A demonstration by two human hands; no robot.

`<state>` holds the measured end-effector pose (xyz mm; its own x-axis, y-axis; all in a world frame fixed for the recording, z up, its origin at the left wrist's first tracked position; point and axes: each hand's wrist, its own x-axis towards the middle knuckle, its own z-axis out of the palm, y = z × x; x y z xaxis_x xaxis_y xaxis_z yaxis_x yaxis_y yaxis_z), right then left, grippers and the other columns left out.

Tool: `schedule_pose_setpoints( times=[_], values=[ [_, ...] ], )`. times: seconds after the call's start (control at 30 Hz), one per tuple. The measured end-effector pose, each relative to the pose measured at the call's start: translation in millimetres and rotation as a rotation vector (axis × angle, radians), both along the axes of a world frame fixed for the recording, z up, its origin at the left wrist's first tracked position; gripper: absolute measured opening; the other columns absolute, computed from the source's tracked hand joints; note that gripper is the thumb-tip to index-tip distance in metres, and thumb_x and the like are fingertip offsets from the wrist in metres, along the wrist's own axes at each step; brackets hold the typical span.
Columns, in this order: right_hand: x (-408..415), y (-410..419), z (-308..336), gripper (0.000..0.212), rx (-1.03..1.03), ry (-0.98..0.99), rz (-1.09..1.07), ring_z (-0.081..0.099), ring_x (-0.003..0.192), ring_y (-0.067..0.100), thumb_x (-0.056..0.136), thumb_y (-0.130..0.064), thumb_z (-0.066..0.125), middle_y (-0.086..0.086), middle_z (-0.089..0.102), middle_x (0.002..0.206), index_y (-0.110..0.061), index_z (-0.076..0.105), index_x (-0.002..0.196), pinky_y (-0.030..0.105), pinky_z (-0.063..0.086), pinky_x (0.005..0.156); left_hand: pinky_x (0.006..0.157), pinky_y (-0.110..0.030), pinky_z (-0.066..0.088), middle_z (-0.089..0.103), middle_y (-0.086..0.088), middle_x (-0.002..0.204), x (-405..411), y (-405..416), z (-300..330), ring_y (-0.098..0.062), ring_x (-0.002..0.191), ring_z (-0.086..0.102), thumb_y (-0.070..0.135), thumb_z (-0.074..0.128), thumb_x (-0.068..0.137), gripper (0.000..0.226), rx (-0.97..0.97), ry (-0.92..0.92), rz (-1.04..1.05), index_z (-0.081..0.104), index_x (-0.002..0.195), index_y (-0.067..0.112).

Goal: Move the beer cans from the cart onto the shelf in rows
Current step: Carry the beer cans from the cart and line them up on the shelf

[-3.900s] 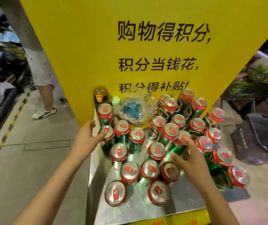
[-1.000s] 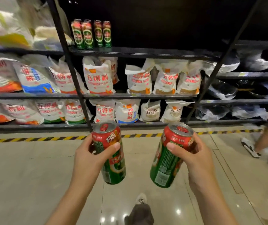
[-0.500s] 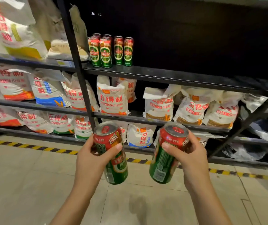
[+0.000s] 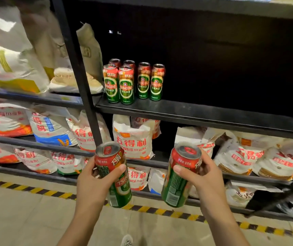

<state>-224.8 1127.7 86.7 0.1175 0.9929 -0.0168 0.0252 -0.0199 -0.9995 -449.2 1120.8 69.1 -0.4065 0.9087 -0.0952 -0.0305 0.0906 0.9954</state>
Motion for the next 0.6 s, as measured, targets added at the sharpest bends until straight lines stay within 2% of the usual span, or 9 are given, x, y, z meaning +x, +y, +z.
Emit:
schedule_pose_setpoints(
  times=[0.13,0.23,0.33,0.4,0.53,0.6],
  values=[
    [-16,66,2,0.077,0.007,-0.001,-0.060,0.065,0.098,0.012,0.041,-0.042,0.082,-0.006,0.070,0.105,-0.032,0.063,0.115,0.029,0.051,0.079,0.068,-0.017,0.041,0.062,0.016,0.095,-11,77,7,0.003,0.087,0.054,0.016,0.080,0.068,0.046,0.021,0.040,-0.078,0.057,0.105,0.030],
    [-23,107,1,0.071,-0.001,0.010,-0.084,0.067,0.091,0.008,0.045,-0.031,0.083,-0.008,0.071,0.099,-0.030,0.063,0.113,0.022,0.050,0.071,0.066,-0.013,0.040,0.063,0.016,0.094,-12,125,10,0.004,0.087,0.055,0.017,0.081,0.067,0.045,0.040,0.075,-0.125,0.057,0.103,0.032],
    [-26,141,5,0.074,0.014,0.022,-0.076,0.067,0.087,0.007,0.038,-0.037,0.082,-0.008,0.072,0.096,-0.028,0.064,0.110,0.017,0.052,0.063,0.067,-0.013,0.044,0.065,0.013,0.095,-8,163,16,0.004,0.086,0.060,0.019,0.082,0.065,0.045,0.052,0.075,-0.171,0.058,0.100,0.034],
    [-27,164,7,0.071,0.038,0.014,-0.075,0.067,0.086,0.006,0.039,-0.036,0.082,-0.008,0.072,0.095,-0.028,0.065,0.107,0.013,0.052,0.063,0.068,-0.013,0.047,0.067,0.011,0.096,-5,188,17,0.005,0.085,0.062,0.018,0.083,0.064,0.044,0.068,0.083,-0.198,0.059,0.096,0.036],
    [-26,210,12,0.066,0.084,-0.004,-0.052,0.068,0.087,0.007,0.048,-0.024,0.084,-0.006,0.072,0.097,-0.023,0.065,0.111,0.013,0.051,0.066,0.066,-0.008,0.049,0.066,0.012,0.100,8,232,22,0.008,0.085,0.061,0.021,0.084,0.062,0.049,0.098,0.102,-0.201,0.058,0.102,0.034],
    [-24,230,13,0.065,0.098,-0.015,-0.037,0.068,0.089,0.009,0.052,-0.018,0.083,-0.004,0.072,0.098,-0.020,0.064,0.113,0.014,0.051,0.068,0.070,-0.013,0.049,0.065,0.011,0.102,13,251,25,0.006,0.087,0.062,0.023,0.085,0.062,0.050,0.103,0.092,-0.196,0.057,0.102,0.035]
  ],
)
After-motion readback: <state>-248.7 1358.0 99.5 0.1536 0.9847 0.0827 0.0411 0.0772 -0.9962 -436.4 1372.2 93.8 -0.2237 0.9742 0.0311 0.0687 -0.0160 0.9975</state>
